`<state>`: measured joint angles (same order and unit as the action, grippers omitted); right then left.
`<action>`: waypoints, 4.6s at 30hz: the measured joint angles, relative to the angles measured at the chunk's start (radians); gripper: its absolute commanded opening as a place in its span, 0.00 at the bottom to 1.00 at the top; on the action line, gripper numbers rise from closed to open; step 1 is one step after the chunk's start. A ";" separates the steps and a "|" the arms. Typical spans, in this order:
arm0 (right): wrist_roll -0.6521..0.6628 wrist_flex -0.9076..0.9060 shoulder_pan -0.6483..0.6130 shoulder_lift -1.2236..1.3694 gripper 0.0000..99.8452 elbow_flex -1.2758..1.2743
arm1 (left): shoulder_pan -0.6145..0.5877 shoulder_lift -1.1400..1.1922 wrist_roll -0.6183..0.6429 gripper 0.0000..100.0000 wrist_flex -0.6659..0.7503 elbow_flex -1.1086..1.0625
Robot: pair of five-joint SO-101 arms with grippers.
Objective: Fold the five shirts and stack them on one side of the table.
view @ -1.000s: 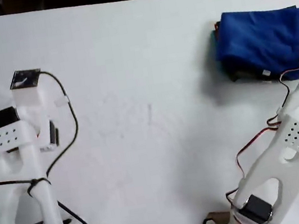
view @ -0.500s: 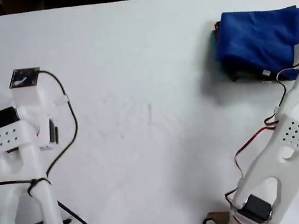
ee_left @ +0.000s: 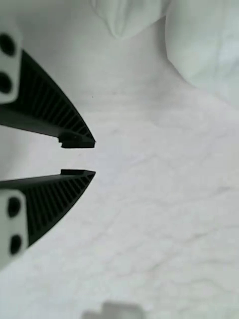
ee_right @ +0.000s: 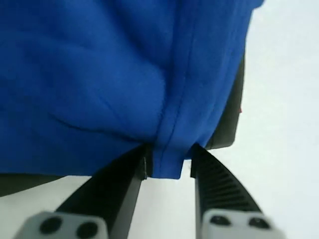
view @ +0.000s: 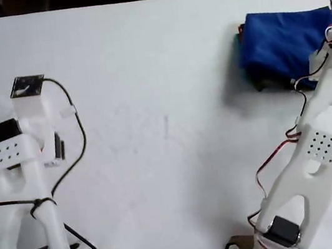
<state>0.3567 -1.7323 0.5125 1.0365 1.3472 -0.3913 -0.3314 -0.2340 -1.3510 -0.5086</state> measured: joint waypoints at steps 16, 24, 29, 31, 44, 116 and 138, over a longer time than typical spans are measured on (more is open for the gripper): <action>-0.005 0.038 0.068 0.040 0.13 0.005 | 0.000 0.000 0.000 0.10 0.000 0.000; -0.005 0.038 0.068 0.097 0.11 0.011 | 0.000 0.000 0.000 0.10 0.000 0.000; -0.005 0.054 0.064 0.098 0.03 0.011 | 0.000 0.000 0.000 0.10 0.000 0.000; -0.005 0.064 0.064 0.098 0.02 0.011 | 0.000 0.000 0.000 0.10 0.000 0.000; -0.005 0.264 0.064 0.026 0.07 0.011 | 0.000 0.000 0.000 0.10 0.000 0.000; -0.011 0.164 -0.575 -1.442 0.19 -1.697 | -0.575 1.473 -0.264 0.02 -0.419 1.815; -0.011 0.439 -0.476 -1.442 0.19 -2.062 | -0.219 0.396 -0.163 0.02 -0.419 1.039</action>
<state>0.3460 -1.2935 0.0368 -0.4058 -0.7150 -0.6107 0.0644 -0.3966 -1.7699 0.5301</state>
